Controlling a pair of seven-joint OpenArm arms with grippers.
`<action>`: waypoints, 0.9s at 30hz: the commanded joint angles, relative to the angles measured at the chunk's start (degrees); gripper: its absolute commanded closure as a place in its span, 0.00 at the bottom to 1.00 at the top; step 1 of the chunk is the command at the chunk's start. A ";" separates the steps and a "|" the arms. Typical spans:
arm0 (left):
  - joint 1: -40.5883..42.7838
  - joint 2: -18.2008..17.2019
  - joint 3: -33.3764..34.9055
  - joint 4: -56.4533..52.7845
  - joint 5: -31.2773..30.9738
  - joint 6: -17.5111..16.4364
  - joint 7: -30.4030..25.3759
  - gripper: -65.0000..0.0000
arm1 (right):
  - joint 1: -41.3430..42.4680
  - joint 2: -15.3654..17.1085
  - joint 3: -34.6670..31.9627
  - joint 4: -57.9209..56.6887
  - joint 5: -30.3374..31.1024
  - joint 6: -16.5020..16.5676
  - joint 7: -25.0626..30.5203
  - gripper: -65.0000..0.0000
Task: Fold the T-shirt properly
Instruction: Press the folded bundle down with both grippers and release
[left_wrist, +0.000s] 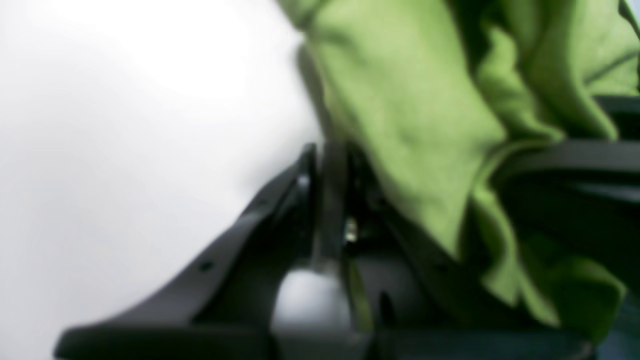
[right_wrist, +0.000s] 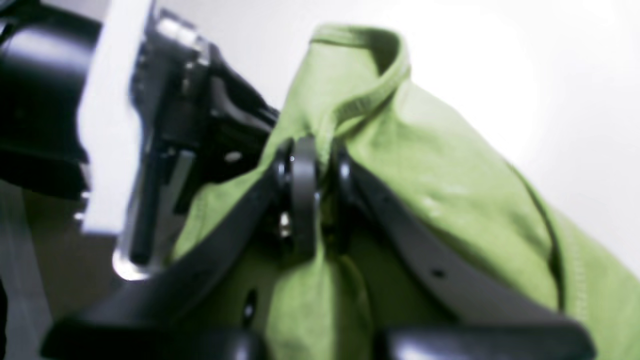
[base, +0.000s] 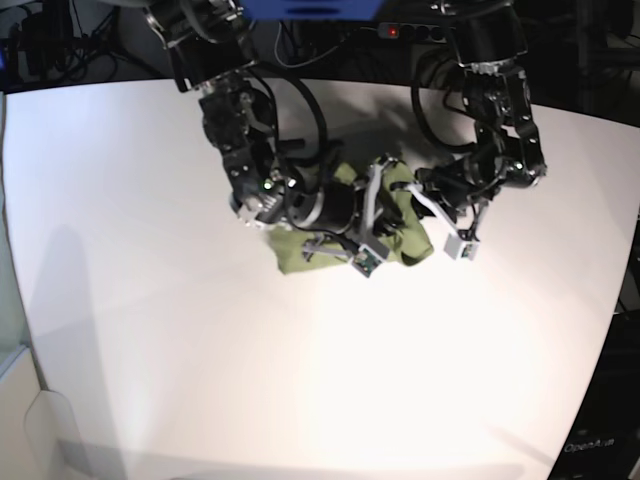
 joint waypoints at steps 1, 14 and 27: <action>-0.07 -0.34 -0.03 0.53 1.77 0.53 1.56 0.96 | 1.11 -0.46 -0.12 -0.45 0.73 0.86 1.77 0.99; 0.28 -1.30 -0.03 0.53 1.77 0.53 2.17 0.96 | 2.52 -0.29 -0.21 -13.20 0.73 0.86 10.64 0.99; 3.89 -3.32 -3.99 15.74 -1.65 0.44 10.26 0.96 | 4.10 -0.29 -0.21 -18.92 0.73 0.86 13.99 0.98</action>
